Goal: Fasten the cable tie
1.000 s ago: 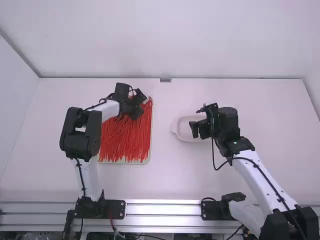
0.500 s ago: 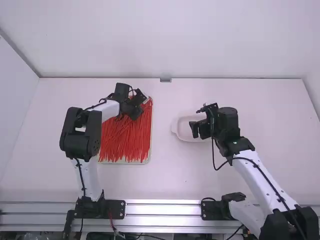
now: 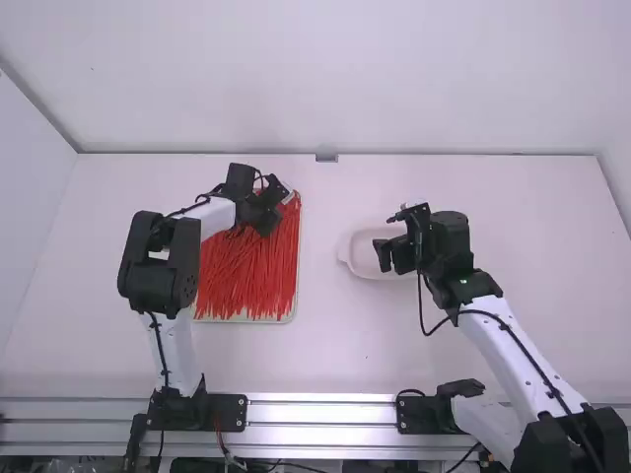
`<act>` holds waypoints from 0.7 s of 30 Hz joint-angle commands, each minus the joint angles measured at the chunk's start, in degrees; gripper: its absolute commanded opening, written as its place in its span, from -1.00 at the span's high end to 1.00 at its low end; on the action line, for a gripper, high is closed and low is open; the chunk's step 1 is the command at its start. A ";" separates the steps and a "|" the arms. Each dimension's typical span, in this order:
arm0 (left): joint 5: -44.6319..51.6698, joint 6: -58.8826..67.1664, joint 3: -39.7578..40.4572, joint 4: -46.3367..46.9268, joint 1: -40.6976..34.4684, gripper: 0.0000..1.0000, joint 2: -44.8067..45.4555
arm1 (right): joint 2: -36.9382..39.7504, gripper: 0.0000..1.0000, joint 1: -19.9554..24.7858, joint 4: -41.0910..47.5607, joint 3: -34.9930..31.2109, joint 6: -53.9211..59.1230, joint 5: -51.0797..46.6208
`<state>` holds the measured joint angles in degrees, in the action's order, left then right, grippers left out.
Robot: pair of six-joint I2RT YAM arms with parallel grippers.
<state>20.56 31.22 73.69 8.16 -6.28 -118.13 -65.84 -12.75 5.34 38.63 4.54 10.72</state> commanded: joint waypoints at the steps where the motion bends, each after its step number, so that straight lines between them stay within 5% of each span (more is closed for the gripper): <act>1: 0.81 -0.61 -1.01 -0.11 -0.44 0.85 -0.85 | -0.48 -1.00 -0.04 0.09 1.84 -0.20 -0.07; 21: 1.03 -3.43 3.93 3.48 0.33 0.96 -0.70 | -0.48 -1.00 -0.04 0.02 1.84 -0.20 -0.07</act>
<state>20.60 28.27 76.18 11.25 -6.00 -118.13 -65.84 -12.75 5.34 38.63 4.58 10.72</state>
